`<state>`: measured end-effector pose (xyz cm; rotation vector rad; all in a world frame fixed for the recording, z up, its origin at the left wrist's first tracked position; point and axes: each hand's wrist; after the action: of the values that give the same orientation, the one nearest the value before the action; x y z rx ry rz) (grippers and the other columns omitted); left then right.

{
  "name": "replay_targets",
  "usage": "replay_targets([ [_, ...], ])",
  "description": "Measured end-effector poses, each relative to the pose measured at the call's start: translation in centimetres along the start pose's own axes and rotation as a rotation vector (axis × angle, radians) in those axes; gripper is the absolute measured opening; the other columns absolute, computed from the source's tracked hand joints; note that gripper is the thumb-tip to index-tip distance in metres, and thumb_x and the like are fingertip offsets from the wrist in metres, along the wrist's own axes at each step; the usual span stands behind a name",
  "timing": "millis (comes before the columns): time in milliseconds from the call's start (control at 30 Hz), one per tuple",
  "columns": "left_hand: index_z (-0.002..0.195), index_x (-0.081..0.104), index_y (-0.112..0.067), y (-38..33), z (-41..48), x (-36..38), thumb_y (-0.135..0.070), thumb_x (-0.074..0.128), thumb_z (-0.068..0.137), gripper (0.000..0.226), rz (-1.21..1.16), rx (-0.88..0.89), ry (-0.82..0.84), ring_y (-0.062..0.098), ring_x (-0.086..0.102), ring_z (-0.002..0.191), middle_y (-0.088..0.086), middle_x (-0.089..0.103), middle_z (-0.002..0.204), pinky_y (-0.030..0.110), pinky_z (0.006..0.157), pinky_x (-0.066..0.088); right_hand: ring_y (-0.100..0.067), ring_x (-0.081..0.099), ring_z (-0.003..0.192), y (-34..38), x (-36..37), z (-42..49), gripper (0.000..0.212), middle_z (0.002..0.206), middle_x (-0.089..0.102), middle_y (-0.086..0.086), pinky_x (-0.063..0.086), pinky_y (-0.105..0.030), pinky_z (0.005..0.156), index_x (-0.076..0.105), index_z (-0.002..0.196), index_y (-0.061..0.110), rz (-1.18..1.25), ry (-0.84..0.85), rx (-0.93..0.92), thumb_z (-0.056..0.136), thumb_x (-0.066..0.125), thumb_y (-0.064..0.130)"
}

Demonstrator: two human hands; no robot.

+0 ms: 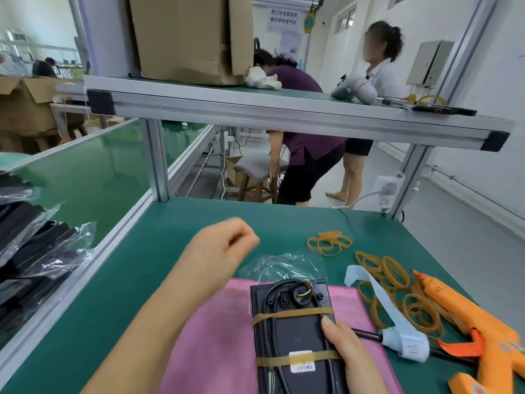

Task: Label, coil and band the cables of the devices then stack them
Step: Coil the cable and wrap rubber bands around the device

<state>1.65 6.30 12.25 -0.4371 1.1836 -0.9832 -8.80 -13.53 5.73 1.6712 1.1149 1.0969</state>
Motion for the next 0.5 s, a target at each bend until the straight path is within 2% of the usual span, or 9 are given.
replay_targets([
  [67,0.071,0.060,-0.030,-0.4,-1.4,0.9,-0.023,0.066,0.084,0.016,0.035,0.080,0.215,0.003,0.055,0.074,-0.010,0.060,0.078,0.022,0.072,0.046,-0.018,0.060,0.064,0.1,0.0,0.0,0.021,0.072,0.065,-0.008,0.044,-0.010,0.042,0.062,0.107,-0.006,-0.003,0.034,-0.002,0.095,0.046,0.002],
  [100,0.074,0.059,-0.032,-0.4,-2.1,1.6,-0.024,0.067,0.083,0.014,0.102,0.124,0.253,0.003,0.051,0.077,-0.010,0.057,0.078,0.022,0.075,0.044,-0.019,0.063,0.061,0.2,0.2,0.1,0.019,0.071,0.066,-0.009,0.045,-0.011,0.042,0.063,0.104,-0.005,0.005,0.035,0.010,0.095,0.047,0.002],
  [200,0.086,0.052,-0.031,0.3,-3.5,3.5,-0.026,0.064,0.082,0.013,0.250,0.214,0.148,0.002,0.040,0.084,-0.018,0.046,0.082,0.020,0.079,0.036,-0.013,0.070,0.059,0.0,0.7,0.2,0.016,0.074,0.075,-0.011,0.050,-0.016,0.047,0.068,0.097,0.001,0.057,-0.028,0.021,0.090,0.055,0.005],
  [300,0.092,0.059,-0.026,0.3,-3.9,4.4,-0.027,0.057,0.083,0.010,0.203,0.236,0.047,0.005,0.042,0.090,-0.018,0.048,0.088,0.022,0.082,0.037,-0.019,0.073,0.069,-0.6,0.8,0.0,0.018,0.086,0.075,-0.016,0.053,-0.020,0.051,0.071,0.099,0.002,0.127,-0.024,-0.014,0.085,0.059,0.006],
  [433,0.110,0.070,-0.032,-0.3,-3.3,4.8,-0.043,0.051,0.087,0.032,0.137,0.241,0.081,0.003,0.040,0.095,-0.019,0.050,0.092,0.019,0.086,0.034,-0.029,0.072,0.085,-0.7,1.2,0.1,0.031,0.095,0.073,-0.019,0.054,-0.032,0.069,0.071,0.104,0.005,0.138,-0.011,-0.025,0.074,0.065,0.012],
  [500,0.109,0.071,-0.035,-0.3,-2.9,4.6,-0.050,0.053,0.083,0.035,0.078,0.213,0.145,0.001,0.040,0.098,-0.018,0.052,0.092,0.016,0.088,0.033,-0.028,0.072,0.084,-0.8,1.3,0.0,0.027,0.094,0.074,-0.019,0.054,-0.030,0.067,0.071,0.103,0.005,0.127,-0.006,-0.024,0.077,0.065,0.009],
])
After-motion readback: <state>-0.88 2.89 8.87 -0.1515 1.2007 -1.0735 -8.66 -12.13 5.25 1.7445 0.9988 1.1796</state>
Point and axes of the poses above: each hand's wrist, its own z-axis towards the middle knuckle, its own x-axis out of the palm, y = z × x
